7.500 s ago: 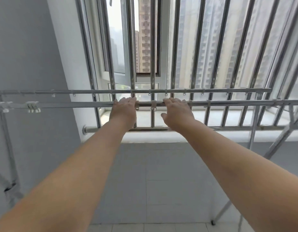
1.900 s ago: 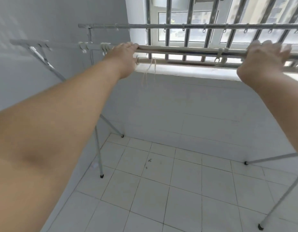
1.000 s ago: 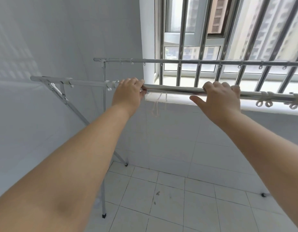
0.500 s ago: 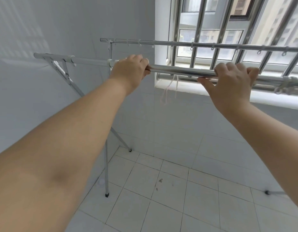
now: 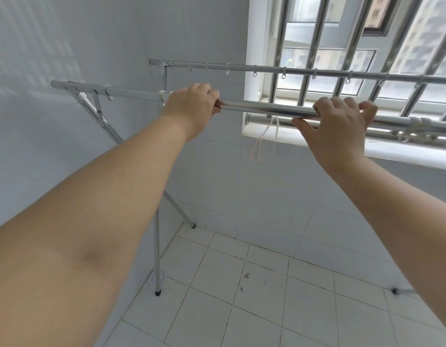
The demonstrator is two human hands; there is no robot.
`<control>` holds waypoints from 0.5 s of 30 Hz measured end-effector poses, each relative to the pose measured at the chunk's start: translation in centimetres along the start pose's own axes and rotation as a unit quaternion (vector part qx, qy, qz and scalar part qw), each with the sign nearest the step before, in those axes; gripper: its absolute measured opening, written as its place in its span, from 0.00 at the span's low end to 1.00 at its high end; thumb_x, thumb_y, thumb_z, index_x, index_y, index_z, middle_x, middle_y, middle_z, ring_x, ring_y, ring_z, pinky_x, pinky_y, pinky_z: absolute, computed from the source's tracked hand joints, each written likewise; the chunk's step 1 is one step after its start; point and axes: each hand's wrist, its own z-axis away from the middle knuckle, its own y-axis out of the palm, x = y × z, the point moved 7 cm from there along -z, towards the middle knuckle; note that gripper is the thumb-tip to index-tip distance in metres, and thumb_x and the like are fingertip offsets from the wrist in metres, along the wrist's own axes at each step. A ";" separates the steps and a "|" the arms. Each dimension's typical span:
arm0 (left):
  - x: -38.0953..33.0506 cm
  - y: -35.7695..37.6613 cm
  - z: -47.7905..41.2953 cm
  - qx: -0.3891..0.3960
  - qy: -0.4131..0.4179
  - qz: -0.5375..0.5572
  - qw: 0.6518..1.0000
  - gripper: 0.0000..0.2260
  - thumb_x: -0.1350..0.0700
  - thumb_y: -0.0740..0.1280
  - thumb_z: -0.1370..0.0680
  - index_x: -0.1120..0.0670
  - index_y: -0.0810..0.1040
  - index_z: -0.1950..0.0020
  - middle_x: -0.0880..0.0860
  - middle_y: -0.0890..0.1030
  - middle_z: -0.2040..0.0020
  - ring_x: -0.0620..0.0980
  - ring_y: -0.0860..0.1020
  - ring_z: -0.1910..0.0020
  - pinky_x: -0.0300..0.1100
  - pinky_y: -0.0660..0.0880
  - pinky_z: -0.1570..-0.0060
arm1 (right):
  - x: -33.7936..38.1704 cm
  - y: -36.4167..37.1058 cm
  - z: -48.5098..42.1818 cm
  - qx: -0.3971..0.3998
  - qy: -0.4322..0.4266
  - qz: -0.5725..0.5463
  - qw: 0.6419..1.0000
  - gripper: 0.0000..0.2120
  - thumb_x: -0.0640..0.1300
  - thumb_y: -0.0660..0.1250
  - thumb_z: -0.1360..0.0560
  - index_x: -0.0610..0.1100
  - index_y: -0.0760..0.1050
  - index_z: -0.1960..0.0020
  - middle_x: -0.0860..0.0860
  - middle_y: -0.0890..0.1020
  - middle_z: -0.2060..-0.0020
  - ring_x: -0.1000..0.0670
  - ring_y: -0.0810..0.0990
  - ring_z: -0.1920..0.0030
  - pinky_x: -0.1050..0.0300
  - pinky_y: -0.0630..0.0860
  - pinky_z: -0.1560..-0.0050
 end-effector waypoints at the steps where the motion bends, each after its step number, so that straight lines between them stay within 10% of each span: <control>1: 0.6 0.1 0.1 0.003 -0.003 0.001 1.000 0.14 0.50 0.57 0.19 0.58 0.73 0.43 0.58 0.75 0.45 0.58 0.74 0.44 0.53 0.71 0.55 | 0.6 0.3 -0.2 0.003 -0.003 0.001 1.000 0.19 0.58 0.65 0.25 0.42 0.75 0.52 0.44 0.80 0.58 0.41 0.75 0.50 0.51 0.52 0.44; 15: 5.9 1.0 0.0 0.017 -0.035 0.016 0.999 0.13 0.50 0.57 0.19 0.58 0.73 0.43 0.58 0.75 0.44 0.58 0.73 0.42 0.52 0.71 0.54 | 4.8 3.4 -2.8 0.072 -0.031 -0.021 0.997 0.11 0.51 0.63 0.23 0.42 0.73 0.51 0.45 0.79 0.57 0.41 0.74 0.46 0.46 0.55 0.37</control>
